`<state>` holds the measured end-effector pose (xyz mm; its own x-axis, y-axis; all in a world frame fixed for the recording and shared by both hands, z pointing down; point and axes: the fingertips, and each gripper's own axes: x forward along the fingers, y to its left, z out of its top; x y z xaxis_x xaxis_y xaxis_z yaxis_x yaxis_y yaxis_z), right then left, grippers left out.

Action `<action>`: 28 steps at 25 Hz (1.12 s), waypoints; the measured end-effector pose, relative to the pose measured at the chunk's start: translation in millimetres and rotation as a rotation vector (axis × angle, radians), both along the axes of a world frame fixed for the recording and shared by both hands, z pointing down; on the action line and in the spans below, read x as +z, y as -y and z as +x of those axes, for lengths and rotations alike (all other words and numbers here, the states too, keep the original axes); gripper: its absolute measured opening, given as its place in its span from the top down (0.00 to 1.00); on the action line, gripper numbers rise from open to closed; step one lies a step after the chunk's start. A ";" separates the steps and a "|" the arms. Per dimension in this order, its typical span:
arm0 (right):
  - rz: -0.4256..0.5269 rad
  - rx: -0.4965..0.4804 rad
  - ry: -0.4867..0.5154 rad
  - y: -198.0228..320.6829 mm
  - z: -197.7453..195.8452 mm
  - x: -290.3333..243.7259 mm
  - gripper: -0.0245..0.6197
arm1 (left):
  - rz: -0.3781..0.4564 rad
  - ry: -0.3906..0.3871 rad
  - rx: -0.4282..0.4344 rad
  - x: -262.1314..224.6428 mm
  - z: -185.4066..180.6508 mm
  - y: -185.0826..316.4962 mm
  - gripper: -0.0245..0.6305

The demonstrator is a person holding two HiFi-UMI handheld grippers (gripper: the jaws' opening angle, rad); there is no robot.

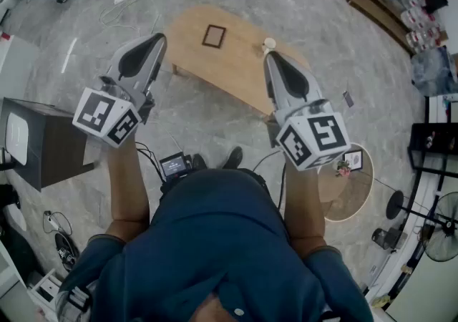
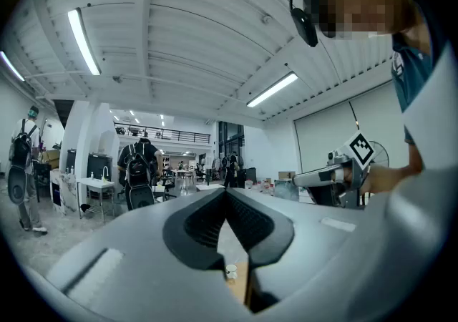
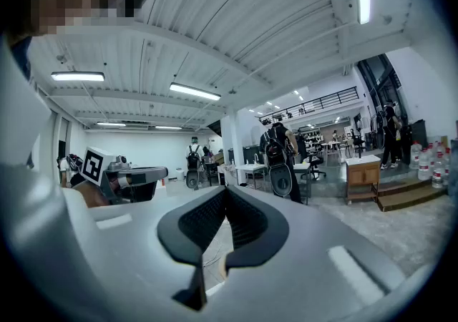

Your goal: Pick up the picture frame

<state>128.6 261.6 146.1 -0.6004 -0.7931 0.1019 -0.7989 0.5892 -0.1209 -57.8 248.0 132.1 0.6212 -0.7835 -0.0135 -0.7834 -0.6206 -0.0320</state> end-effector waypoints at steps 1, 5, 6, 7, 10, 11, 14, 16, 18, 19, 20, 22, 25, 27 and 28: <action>-0.002 0.000 -0.001 0.8 -1.5 0.4 0.95 | 0.000 0.000 0.000 -0.3 -1.8 0.9 0.96; -0.004 -0.001 -0.006 -1.1 -10.5 0.1 0.95 | 0.004 -0.002 -0.001 -1.5 -11.0 -0.9 0.96; -0.004 0.000 -0.008 -2.8 -13.9 0.0 0.95 | 0.005 -0.003 0.000 -1.7 -14.4 -2.6 0.96; -0.005 0.000 -0.010 -4.4 -17.8 0.1 0.95 | 0.005 -0.004 0.001 -1.6 -18.3 -4.3 0.96; -0.006 0.004 -0.017 -7.9 -31.7 1.2 0.95 | 0.005 -0.007 0.004 0.3 -32.3 -8.2 0.96; -0.006 0.005 -0.019 -9.1 -36.2 1.8 0.95 | 0.006 -0.009 0.004 0.9 -37.0 -9.4 0.96; -0.013 0.015 -0.007 -10.6 -45.9 3.2 0.95 | 0.007 -0.013 0.006 1.8 -49.2 -11.0 0.96; -0.017 0.025 0.016 -8.6 -48.2 2.7 0.94 | 0.006 -0.016 0.007 1.9 -54.7 -9.4 0.96; -0.022 0.033 0.036 -4.2 -48.9 2.4 0.94 | 0.001 -0.019 0.005 2.8 -58.9 -6.3 0.96; -0.026 0.035 0.041 -1.5 -49.5 2.7 0.94 | -0.002 -0.020 0.003 3.7 -61.1 -4.7 0.96; -0.030 0.035 0.045 1.6 -50.2 3.1 0.94 | -0.007 -0.020 0.000 4.9 -63.0 -3.2 0.96; -0.036 0.031 0.052 9.5 -49.8 4.4 0.94 | -0.017 -0.020 -0.010 8.0 -64.6 1.0 0.96; -0.044 0.013 0.062 28.4 -45.0 9.8 0.94 | -0.030 -0.015 -0.034 13.8 -62.0 14.2 0.96; -0.054 -0.004 0.070 45.1 -43.9 15.1 0.94 | -0.038 -0.005 -0.051 16.9 -60.9 25.4 0.96; -0.059 -0.014 0.076 54.4 -44.9 17.3 0.94 | -0.042 0.001 -0.061 17.9 -61.3 30.9 0.96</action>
